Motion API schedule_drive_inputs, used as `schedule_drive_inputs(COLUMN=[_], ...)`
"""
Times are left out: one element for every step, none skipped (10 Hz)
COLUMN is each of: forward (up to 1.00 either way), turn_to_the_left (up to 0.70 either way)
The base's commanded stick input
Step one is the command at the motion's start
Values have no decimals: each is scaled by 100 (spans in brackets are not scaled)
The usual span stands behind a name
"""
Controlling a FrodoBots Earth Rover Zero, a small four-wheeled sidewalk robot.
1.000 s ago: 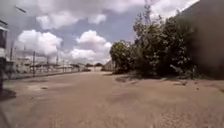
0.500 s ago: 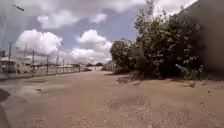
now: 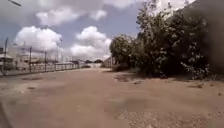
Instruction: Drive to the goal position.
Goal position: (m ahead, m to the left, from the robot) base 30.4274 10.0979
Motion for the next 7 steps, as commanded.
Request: schedule_drive_inputs(forward=[60, 60, 60, 60, 60, 60, 60], turn_to_the_left=[0, 0, 3, 10, 13, 15, 15])
